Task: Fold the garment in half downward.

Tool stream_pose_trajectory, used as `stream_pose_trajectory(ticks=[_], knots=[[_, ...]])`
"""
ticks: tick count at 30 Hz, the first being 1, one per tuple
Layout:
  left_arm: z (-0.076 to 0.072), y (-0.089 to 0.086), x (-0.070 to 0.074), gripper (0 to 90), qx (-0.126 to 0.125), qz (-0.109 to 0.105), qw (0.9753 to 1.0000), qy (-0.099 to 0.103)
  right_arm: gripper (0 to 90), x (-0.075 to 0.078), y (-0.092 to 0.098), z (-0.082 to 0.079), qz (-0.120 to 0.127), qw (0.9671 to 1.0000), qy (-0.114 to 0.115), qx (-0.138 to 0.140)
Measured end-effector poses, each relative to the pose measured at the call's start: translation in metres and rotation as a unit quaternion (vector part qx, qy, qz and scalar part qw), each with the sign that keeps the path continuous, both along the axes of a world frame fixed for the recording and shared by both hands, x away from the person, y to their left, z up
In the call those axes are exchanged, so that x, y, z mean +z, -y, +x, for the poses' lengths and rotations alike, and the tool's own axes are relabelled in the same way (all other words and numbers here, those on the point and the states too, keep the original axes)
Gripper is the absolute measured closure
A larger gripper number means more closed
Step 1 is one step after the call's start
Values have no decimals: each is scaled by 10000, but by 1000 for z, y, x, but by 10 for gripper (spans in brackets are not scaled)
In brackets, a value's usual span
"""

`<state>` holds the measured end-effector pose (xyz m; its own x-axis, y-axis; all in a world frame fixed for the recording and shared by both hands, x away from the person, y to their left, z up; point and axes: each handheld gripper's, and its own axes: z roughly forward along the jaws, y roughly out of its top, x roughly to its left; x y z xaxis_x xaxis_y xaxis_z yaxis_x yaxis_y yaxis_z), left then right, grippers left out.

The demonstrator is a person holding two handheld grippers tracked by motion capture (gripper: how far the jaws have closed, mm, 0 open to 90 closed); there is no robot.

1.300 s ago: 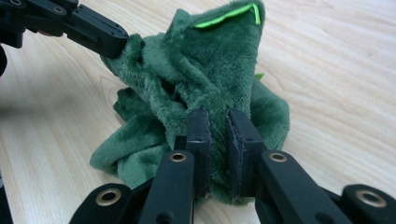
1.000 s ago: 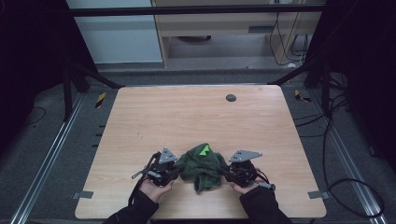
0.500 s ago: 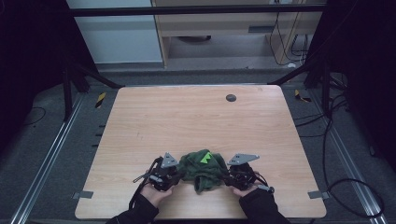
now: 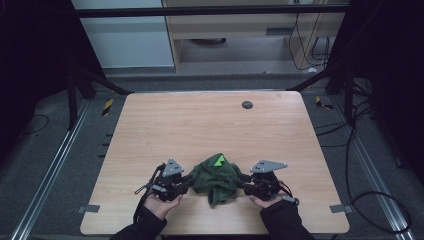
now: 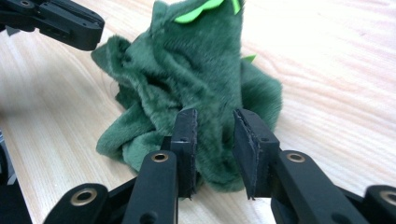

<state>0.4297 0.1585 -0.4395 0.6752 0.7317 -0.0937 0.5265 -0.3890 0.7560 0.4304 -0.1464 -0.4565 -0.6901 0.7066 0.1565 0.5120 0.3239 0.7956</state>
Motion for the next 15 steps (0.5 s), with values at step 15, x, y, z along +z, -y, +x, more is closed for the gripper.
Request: stream_pose_trajectory(ticks=[15], knots=[[23, -16, 17, 854, 524, -50, 9982, 291, 808, 17, 7, 19, 41, 9991, 177, -372]])
